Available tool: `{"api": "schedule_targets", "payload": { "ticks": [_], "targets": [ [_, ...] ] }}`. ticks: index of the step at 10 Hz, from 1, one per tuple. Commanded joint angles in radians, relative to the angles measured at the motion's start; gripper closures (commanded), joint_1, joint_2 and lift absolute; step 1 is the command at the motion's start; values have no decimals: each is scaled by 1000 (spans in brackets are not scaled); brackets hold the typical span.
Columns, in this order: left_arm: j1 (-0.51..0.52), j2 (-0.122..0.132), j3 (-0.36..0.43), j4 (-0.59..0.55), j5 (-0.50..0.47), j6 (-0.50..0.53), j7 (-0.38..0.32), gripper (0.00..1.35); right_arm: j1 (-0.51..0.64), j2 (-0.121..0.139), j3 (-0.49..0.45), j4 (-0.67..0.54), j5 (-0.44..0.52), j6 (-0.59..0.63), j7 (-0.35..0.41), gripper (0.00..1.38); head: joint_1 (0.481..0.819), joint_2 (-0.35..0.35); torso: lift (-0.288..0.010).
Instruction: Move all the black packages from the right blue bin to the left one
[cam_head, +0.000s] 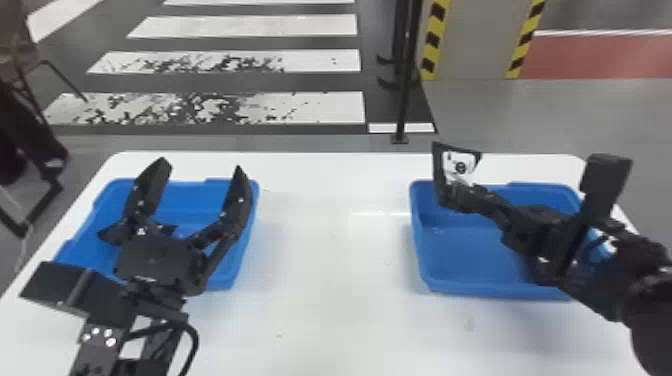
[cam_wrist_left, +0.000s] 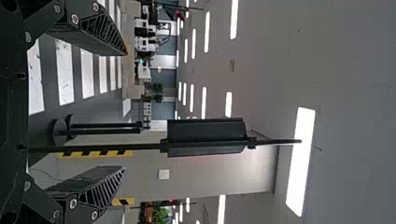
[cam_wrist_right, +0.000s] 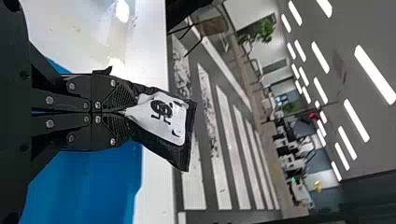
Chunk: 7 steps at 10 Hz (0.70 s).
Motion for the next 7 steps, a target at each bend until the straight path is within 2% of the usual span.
{"api": "schedule_targets", "payload": {
  "ticks": [1, 3, 4, 6, 7],
  "targets": [
    [-3, 10, -42, -36, 96, 17, -5, 205, -51, -30, 67, 56, -52, -92, 82, 1144, 695, 30, -173],
    [2, 21, -90, -100, 313, 27, -31, 211, -130, -62, 191, 115, -162, -122, 199, 1144, 682, 57, -173],
    [4, 25, -92, -144, 351, 94, -34, 211, -147, -71, 255, 103, -212, -119, 223, 1144, 667, 90, -173],
    [-6, 22, -68, -166, 351, 243, -37, 211, -154, -80, 382, 64, -307, -122, 228, 1144, 658, 140, -173],
    [-6, 13, -32, -166, 305, 280, -37, 213, -162, -83, 432, 56, -339, -136, 228, 1144, 666, 179, -173]
  ]
}}
